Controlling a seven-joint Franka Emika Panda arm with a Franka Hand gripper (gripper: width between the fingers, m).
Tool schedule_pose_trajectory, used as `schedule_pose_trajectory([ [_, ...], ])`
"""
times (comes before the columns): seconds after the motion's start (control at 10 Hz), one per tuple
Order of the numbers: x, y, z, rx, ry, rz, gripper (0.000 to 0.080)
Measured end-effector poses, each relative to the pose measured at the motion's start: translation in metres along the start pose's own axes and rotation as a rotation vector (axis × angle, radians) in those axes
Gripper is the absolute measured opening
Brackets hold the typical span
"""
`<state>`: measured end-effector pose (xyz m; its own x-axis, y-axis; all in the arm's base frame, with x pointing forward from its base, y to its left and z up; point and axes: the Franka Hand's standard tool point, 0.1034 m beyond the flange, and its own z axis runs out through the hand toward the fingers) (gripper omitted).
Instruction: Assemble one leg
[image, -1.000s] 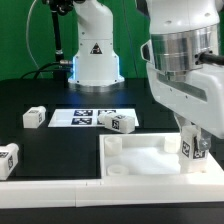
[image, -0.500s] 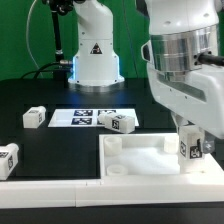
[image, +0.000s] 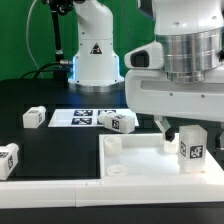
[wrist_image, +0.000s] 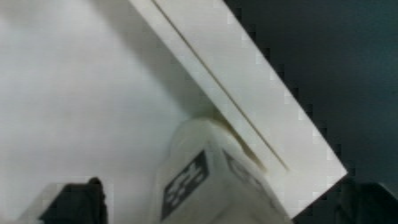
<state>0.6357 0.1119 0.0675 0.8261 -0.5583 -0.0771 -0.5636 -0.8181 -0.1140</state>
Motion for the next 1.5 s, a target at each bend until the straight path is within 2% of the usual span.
schedule_pose_trajectory([
  [0.1, 0.0, 0.0, 0.0, 0.0, 0.0, -0.047, 0.0649],
  [0.2, 0.001, 0.001, 0.0, -0.012, 0.007, -0.193, 0.0649],
  [0.3, 0.003, 0.001, -0.002, -0.039, 0.023, -0.424, 0.0649],
  [0.4, 0.009, -0.004, -0.004, -0.025, 0.061, -0.559, 0.0649],
  [0.5, 0.008, -0.003, -0.003, -0.024, 0.059, -0.494, 0.0649],
  [0.7, 0.008, -0.003, -0.003, -0.023, 0.06, -0.458, 0.0379],
  [0.8, 0.009, -0.003, -0.003, -0.02, 0.061, -0.359, 0.0288],
  [1.1, 0.012, 0.002, -0.004, -0.028, 0.068, -0.15, 0.0288],
  [1.5, 0.022, 0.021, -0.007, -0.062, 0.073, 0.078, 0.029],
])
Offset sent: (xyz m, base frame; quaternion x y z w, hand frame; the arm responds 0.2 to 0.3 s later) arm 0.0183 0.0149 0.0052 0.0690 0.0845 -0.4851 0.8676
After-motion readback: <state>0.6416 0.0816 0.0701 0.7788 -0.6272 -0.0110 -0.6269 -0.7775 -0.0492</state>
